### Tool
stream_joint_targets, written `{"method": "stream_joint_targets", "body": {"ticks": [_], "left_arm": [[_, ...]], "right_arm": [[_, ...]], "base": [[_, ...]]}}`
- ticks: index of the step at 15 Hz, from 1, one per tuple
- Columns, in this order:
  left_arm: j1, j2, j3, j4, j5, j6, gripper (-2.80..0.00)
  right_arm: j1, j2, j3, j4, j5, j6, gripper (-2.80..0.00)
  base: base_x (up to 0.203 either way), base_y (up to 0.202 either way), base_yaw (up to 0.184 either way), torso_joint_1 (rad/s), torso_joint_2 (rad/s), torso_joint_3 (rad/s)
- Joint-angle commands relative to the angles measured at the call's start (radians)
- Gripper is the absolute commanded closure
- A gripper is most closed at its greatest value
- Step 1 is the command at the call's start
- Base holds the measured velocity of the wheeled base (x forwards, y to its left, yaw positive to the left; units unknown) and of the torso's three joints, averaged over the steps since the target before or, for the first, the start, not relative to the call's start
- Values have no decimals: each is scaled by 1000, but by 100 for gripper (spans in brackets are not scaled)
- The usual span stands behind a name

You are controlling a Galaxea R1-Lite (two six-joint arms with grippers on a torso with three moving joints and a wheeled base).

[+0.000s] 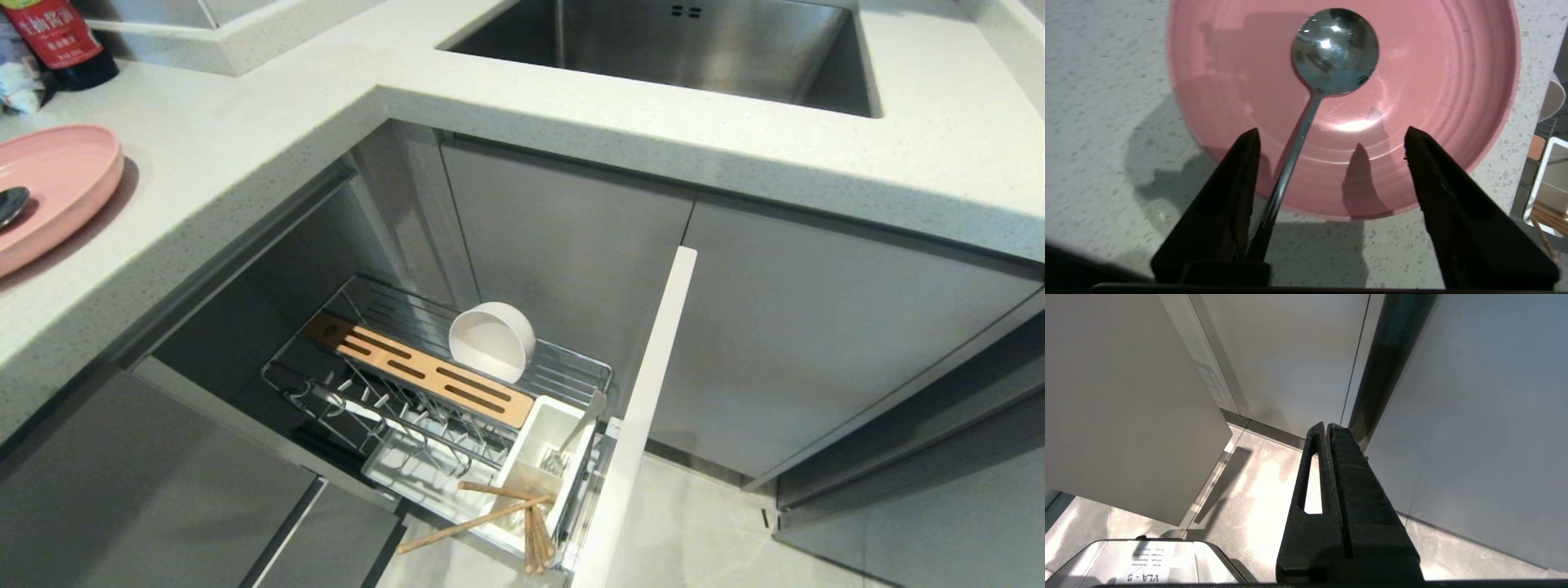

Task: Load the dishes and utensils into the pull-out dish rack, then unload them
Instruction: Pick up the spoon and place it in the cupboard

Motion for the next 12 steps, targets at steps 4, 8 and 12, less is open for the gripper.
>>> {"method": "stream_joint_targets", "body": {"ticks": [4,8,12], "left_arm": [[-69,-8,90,-81,80,4,-280],[-73,-21,121,-124,90,4,-280],[-81,-21,127,-126,90,4,-280]], "right_arm": [[0,0,0,-1,0,-1,0],[0,0,0,-1,0,-1,0],[0,0,0,-1,0,-1,0]], "base": [[0,0,0,0,0,0],[0,0,0,0,0,0],[0,0,0,0,0,0]]}}
